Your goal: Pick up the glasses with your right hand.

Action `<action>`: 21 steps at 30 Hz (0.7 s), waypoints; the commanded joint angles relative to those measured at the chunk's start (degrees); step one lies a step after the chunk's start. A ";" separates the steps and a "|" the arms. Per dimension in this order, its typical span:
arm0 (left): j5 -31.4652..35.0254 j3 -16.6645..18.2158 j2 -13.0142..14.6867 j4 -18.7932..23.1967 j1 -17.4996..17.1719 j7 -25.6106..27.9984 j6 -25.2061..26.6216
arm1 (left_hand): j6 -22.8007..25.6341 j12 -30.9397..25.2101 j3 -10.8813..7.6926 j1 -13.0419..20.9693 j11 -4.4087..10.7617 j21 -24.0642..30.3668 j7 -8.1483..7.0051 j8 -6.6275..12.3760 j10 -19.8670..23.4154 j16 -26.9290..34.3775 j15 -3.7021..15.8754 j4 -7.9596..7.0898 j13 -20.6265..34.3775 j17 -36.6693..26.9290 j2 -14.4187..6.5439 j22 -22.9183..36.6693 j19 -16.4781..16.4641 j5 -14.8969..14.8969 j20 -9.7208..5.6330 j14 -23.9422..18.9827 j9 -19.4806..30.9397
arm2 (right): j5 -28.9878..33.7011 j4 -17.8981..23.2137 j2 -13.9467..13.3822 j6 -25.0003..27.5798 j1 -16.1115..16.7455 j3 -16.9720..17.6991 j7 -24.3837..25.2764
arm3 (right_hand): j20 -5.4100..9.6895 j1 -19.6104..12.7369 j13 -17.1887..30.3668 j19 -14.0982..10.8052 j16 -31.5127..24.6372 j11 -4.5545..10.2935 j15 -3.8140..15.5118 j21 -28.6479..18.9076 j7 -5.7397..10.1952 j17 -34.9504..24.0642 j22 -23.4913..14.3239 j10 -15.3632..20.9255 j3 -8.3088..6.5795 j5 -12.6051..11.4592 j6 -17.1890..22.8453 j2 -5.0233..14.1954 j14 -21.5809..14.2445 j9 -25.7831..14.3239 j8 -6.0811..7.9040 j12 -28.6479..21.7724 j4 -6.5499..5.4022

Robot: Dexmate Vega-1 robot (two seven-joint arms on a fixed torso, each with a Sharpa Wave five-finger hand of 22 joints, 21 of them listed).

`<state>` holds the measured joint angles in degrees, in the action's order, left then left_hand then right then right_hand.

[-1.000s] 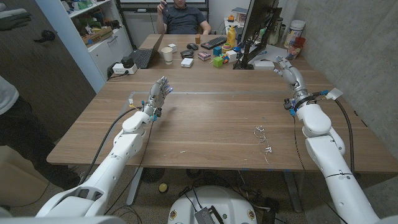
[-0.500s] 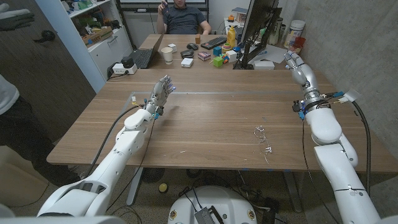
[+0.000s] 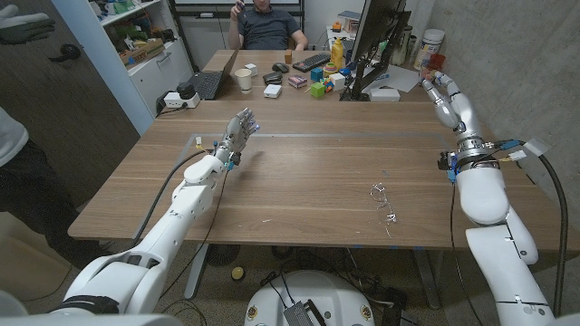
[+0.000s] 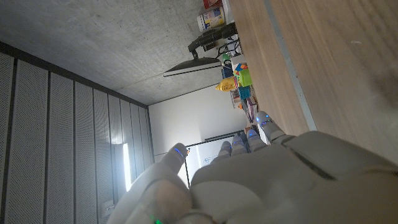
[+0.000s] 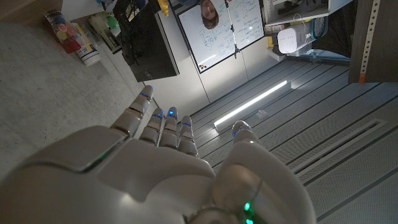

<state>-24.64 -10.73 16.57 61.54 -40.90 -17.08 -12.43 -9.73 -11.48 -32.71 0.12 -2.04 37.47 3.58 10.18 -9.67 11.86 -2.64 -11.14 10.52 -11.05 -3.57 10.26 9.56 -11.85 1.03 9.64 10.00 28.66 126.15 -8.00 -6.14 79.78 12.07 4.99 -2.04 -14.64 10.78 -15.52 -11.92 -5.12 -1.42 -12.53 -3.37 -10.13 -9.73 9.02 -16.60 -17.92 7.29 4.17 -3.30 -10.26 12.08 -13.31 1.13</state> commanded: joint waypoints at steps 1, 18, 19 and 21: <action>0.80 -0.39 -1.09 -4.09 2.85 -2.48 -0.85 | -5.15 -0.17 0.10 0.03 -0.02 -0.13 0.01 0.40 -9.86 0.30 -0.06 -0.09 0.20 -0.32 -7.11 0.09 9.33 -0.26 0.35 12.45 0.10 | 11.60 8.13 3.72 2.30 6.23 0.97 1.58 | 0.28 -0.83 0.16 -0.41 -0.32 0.05 -0.13 -0.51 -0.17 -0.11 -0.18 0.57 -0.08 0.04 0.62 -0.30 -0.51 -0.15 0.24 -0.13 0.37; 1.93 -0.81 -2.61 -8.63 5.91 -5.50 -1.65 | -5.14 -0.16 0.21 0.01 -0.05 -0.31 0.00 0.36 -9.82 0.29 -0.05 -0.09 0.21 -0.31 -7.11 0.10 9.28 -0.27 0.37 12.42 0.11 | 28.44 16.49 7.96 7.32 12.86 -1.11 1.67 | -0.07 -1.85 0.16 -1.01 -0.05 0.52 -0.43 -0.35 0.44 -0.09 -0.20 0.54 -0.13 0.06 1.01 -0.76 -1.05 -0.16 0.01 0.32 1.36; 1.99 -0.82 -2.73 -8.95 6.09 -5.67 -1.74 | -5.16 -0.16 0.22 0.01 -0.04 -0.33 -0.02 0.35 -9.81 0.29 -0.08 -0.09 0.21 -0.31 -7.11 0.10 9.29 -0.27 0.37 12.41 0.11 | 29.23 16.81 8.10 7.53 13.13 -1.30 1.69 | -0.08 -1.89 0.16 -1.06 -0.05 0.50 -0.38 -0.36 0.46 -0.09 -0.20 0.54 -0.13 0.06 1.03 -0.78 -1.09 -0.16 0.00 0.34 1.40; 2.14 -0.85 -2.94 -9.59 6.45 -6.00 -1.91 | -5.17 -0.16 0.23 0.01 -0.05 -0.34 -0.04 0.35 -9.80 0.30 -0.09 -0.09 0.21 -0.31 -7.11 0.10 9.26 -0.27 0.37 12.39 0.11 | 31.20 17.42 8.28 8.03 13.62 -1.75 1.73 | -0.12 -2.10 0.16 -1.24 -0.08 0.64 -0.43 -0.35 0.54 -0.09 -0.20 0.65 -0.13 0.06 1.25 -0.90 -1.36 -0.16 0.02 0.37 1.61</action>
<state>-23.19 -11.29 14.79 55.34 -36.62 -21.21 -13.68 -9.73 -11.48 -32.54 0.12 -2.04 37.47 3.58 10.17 -9.67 11.86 -2.64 -11.30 10.52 -11.05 -3.57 10.26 9.56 -11.85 1.04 9.64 10.00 48.73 139.14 -1.82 -1.21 89.79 11.87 6.29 -2.07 -16.03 10.78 -15.95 -11.92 -4.81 -1.83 -12.75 -2.97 -10.14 -9.73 9.32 -16.70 -17.92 8.10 3.49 -4.13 -10.25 12.08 -13.31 2.31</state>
